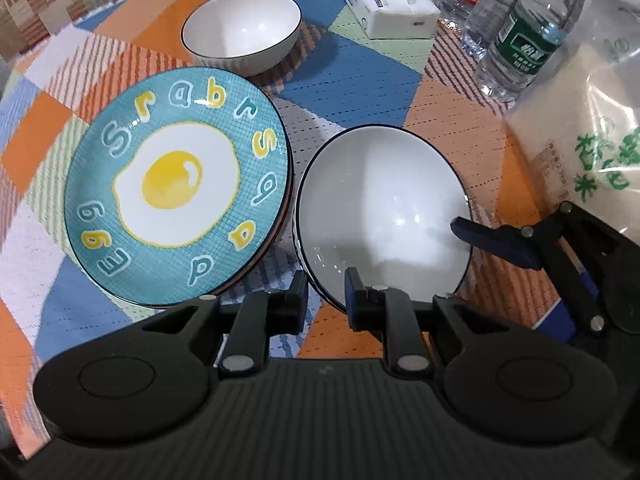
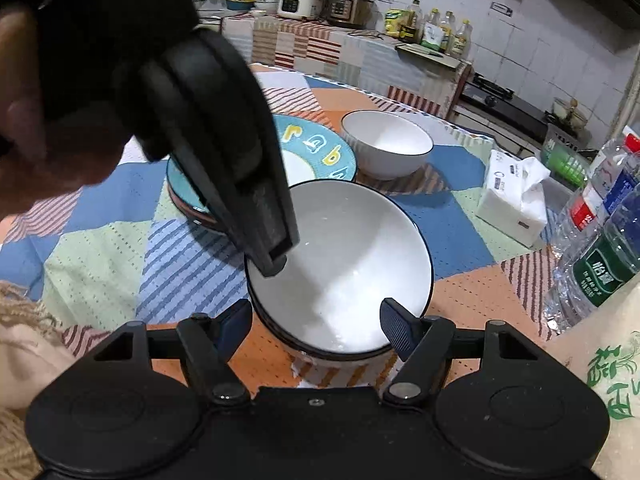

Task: Organize plates and bowls
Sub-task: 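Lift the bowl with both grippers and lower it into the first white bowl, then open both grippers and move them to the white bowl by the tissue box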

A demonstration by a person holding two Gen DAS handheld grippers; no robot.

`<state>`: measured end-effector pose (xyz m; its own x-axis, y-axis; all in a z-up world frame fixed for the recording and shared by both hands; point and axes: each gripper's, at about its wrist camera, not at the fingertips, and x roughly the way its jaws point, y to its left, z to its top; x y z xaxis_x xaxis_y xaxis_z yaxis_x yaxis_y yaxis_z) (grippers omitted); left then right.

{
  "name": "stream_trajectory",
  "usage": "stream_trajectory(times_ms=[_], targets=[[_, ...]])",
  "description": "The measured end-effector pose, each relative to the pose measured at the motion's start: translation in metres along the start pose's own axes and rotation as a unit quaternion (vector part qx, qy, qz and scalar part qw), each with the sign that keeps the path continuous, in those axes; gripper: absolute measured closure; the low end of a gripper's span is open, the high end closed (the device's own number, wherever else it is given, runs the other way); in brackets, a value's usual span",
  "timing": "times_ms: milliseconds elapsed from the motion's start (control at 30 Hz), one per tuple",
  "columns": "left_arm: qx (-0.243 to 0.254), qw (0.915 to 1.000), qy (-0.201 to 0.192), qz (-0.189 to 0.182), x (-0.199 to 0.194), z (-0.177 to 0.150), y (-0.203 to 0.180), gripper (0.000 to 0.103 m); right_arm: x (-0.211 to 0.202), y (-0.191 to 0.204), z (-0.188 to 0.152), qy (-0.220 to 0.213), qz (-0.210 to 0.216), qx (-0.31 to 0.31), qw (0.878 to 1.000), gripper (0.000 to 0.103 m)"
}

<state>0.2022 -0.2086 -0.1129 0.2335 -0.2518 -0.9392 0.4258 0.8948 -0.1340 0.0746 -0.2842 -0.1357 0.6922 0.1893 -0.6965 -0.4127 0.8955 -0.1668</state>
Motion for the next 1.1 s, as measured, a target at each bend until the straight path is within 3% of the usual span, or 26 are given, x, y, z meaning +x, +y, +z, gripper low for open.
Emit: stream_trajectory(times_ms=[100,500,667,800,867,1000,1100], targets=[[-0.009,0.9998,-0.006,-0.019,-0.011,0.003,0.010,0.085,-0.007,-0.002,0.004,-0.010,0.000,0.009,1.000,0.029],[0.005,0.9936,-0.105,-0.043,-0.063,0.017,0.056,0.081,-0.040,-0.035,0.038,-0.052,0.008,0.042,0.998,0.027],[-0.001,0.9922,-0.108,-0.062,-0.072,0.028,0.070,0.079,-0.037,-0.046,0.063,-0.050,0.043,0.073,0.995,0.027],[0.004,0.9915,-0.112,-0.066,-0.074,0.038,0.079,0.076,-0.028,-0.057,0.081,-0.051,0.049,0.115,0.991,0.027],[0.013,0.9909,-0.119,-0.062,-0.073,0.044,0.082,0.075,-0.019,-0.065,0.091,-0.027,0.061,0.135,0.989,0.027],[0.013,0.9884,-0.144,-0.047,-0.062,0.060,0.093,0.075,0.006,-0.085,0.106,0.022,0.079,0.198,0.977,0.027],[-0.004,0.9864,-0.160,-0.035,-0.048,0.075,0.106,0.074,0.029,-0.111,0.112,0.044,0.101,0.277,0.954,0.027]])
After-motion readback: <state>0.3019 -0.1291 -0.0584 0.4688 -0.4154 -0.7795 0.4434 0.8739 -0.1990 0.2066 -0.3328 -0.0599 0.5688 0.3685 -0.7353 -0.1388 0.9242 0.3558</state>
